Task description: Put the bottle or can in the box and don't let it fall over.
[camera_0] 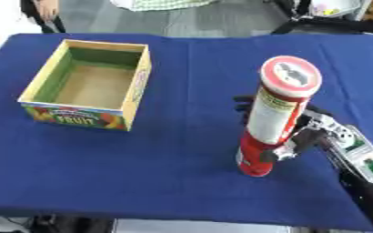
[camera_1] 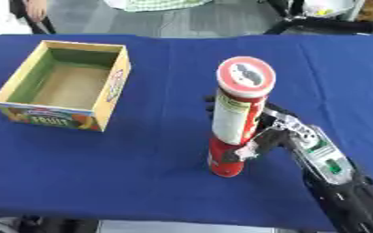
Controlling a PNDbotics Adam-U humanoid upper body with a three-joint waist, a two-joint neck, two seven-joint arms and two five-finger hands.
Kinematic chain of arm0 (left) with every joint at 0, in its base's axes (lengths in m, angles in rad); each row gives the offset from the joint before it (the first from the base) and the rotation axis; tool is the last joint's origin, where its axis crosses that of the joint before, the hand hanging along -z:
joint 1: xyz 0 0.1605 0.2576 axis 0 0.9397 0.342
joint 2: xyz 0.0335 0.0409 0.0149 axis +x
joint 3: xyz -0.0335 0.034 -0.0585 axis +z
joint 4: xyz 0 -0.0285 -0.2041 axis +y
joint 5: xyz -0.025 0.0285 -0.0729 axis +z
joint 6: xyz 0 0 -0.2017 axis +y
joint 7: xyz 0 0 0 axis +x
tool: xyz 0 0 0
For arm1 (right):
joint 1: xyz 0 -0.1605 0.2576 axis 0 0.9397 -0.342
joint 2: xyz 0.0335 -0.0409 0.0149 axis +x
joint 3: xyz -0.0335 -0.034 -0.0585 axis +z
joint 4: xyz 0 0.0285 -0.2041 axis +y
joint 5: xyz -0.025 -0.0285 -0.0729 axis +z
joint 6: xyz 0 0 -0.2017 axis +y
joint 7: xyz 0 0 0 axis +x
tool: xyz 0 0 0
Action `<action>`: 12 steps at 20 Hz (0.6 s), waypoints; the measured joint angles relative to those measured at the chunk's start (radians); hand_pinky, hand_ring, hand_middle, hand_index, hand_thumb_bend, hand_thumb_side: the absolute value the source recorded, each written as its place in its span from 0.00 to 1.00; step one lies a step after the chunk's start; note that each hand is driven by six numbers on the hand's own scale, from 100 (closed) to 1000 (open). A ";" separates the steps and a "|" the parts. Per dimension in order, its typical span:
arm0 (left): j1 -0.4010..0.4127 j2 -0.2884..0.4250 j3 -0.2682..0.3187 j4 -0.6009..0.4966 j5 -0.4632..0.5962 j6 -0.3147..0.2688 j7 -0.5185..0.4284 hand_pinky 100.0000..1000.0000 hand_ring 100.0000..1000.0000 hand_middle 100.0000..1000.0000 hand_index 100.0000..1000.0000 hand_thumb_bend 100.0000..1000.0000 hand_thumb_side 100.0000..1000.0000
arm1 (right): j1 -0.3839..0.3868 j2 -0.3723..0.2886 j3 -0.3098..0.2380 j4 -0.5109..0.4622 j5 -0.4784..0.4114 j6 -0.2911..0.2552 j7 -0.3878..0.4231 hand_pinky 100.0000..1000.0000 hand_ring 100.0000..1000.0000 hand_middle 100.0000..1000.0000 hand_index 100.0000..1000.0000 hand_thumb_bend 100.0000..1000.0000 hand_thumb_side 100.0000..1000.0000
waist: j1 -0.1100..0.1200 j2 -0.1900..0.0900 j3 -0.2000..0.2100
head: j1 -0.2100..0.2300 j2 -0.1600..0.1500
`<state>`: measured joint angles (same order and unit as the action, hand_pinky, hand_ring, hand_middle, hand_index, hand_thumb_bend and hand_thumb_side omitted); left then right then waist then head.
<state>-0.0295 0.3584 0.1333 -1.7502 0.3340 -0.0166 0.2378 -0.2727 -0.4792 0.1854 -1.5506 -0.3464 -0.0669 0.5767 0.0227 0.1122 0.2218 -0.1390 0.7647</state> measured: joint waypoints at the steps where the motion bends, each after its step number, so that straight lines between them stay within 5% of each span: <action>1: 0.000 0.000 0.000 0.000 0.000 0.000 0.000 0.68 1.00 0.90 0.83 0.43 0.88 | 0.000 0.000 0.000 0.000 -0.002 0.001 -0.003 0.87 1.00 1.00 0.45 0.63 0.00 | 0.000 0.000 0.000 | 0.000 0.000; 12: 0.000 0.000 0.000 0.000 0.000 0.000 0.000 0.68 1.00 0.90 0.83 0.43 0.88 | -0.036 -0.004 -0.012 -0.029 -0.012 -0.001 -0.026 0.87 1.00 1.00 0.44 0.61 0.00 | 0.000 0.000 -0.003 | 0.002 0.000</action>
<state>-0.0295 0.3584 0.1334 -1.7501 0.3339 -0.0163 0.2375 -0.3088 -0.4832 0.1734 -1.5793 -0.3585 -0.0681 0.5503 0.0227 0.1122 0.2192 -0.1375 0.7647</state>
